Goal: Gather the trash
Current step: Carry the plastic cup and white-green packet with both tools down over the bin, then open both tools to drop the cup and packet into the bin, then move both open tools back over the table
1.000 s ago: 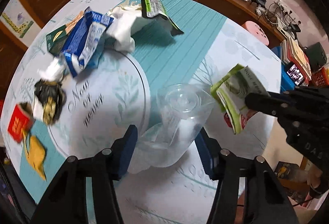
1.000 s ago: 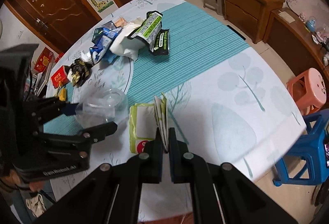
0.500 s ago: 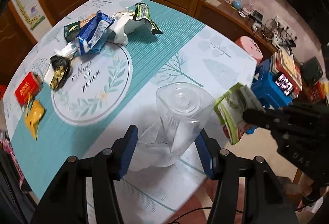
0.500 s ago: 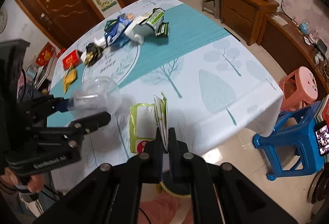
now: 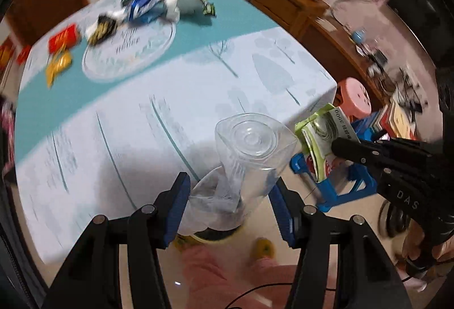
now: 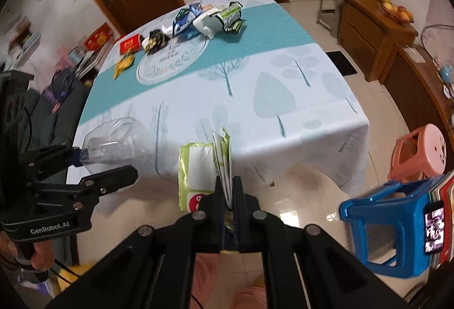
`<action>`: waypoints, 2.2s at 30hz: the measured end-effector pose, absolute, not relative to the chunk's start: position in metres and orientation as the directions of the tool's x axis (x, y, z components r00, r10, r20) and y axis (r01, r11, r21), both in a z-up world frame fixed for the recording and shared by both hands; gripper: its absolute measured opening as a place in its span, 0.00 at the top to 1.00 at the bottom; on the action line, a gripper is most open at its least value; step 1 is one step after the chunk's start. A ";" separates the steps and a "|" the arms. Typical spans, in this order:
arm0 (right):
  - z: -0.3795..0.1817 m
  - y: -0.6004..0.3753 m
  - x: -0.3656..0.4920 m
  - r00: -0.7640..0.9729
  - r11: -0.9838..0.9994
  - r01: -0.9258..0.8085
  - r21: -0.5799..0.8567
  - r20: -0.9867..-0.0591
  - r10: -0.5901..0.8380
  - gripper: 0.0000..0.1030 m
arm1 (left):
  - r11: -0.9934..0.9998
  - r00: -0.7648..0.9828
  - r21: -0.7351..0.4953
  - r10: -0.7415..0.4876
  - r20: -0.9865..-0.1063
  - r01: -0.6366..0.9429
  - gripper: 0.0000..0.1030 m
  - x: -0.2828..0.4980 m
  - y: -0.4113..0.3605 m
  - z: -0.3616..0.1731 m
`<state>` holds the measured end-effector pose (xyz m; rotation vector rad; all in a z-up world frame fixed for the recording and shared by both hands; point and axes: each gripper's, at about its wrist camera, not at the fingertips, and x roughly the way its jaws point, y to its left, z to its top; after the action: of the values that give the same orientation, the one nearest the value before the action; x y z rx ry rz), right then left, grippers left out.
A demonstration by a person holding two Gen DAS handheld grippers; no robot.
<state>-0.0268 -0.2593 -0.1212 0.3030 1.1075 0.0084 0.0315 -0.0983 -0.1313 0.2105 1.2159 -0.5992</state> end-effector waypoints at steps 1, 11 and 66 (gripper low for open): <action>-0.125 -0.263 -0.034 0.445 0.961 0.130 0.243 -0.881 0.163 0.96 | 0.841 0.215 -0.171 -0.319 -0.923 0.513 0.47 0.023 -0.099 -0.136; -0.192 -0.272 -0.075 0.347 0.956 0.095 0.276 -0.910 0.228 0.96 | 0.900 0.165 -0.182 -0.265 -0.950 0.397 0.47 -0.026 -0.101 -0.207; -0.182 -0.183 -0.077 0.258 0.935 0.161 0.317 -0.927 0.270 0.50 | 0.938 0.373 -0.152 -0.268 -0.889 0.311 0.03 -0.048 0.017 -0.145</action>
<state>-0.0772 -0.1834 -0.1816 0.3839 1.3170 0.0767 -0.0483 0.0169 -0.1446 0.0436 1.1297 -0.3710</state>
